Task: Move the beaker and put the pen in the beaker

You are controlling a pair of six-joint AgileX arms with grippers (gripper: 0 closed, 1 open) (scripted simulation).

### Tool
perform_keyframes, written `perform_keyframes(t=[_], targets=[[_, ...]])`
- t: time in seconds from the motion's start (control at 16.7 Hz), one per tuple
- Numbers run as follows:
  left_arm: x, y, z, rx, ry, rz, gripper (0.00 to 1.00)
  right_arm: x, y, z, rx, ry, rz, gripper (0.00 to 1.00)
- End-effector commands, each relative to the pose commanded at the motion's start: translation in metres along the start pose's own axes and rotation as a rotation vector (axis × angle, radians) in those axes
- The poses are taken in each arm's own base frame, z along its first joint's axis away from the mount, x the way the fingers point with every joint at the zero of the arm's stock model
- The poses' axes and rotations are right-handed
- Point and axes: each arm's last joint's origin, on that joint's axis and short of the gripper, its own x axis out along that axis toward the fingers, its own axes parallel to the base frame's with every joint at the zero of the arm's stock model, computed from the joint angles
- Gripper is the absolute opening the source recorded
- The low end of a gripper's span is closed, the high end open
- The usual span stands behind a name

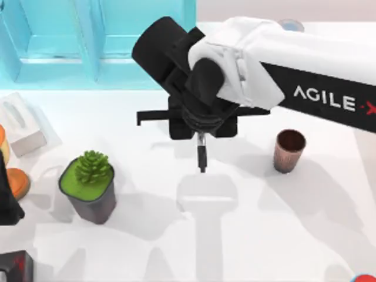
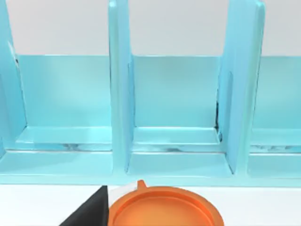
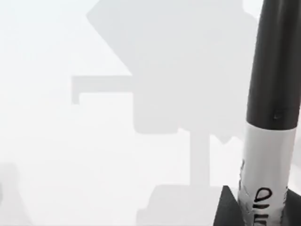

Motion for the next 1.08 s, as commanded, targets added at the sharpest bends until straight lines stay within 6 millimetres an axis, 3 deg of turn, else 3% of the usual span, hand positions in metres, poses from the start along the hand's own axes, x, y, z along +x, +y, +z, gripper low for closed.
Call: perform_keyframes(t=[0.3, 0.54, 0.84, 1.08], targets=[[0.0, 0.0, 0.0, 0.0, 0.0, 0.0, 1.0, 0.01, 0.0, -0.008, -0.053, -0.291, 0.03, 0.0], [0.0, 0.0, 0.0, 0.0, 0.0, 0.0, 1.0, 0.02, -0.005, -0.021, -0.098, -0.47, -0.039, 0.0], [0.0, 0.0, 0.0, 0.0, 0.0, 0.0, 1.0, 0.01, -0.014, -0.037, -0.115, -0.661, -0.095, 0.0], [0.0, 0.0, 0.0, 0.0, 0.0, 0.0, 1.0, 0.022, -0.027, -0.056, -0.086, -0.811, -0.178, 0.0]])
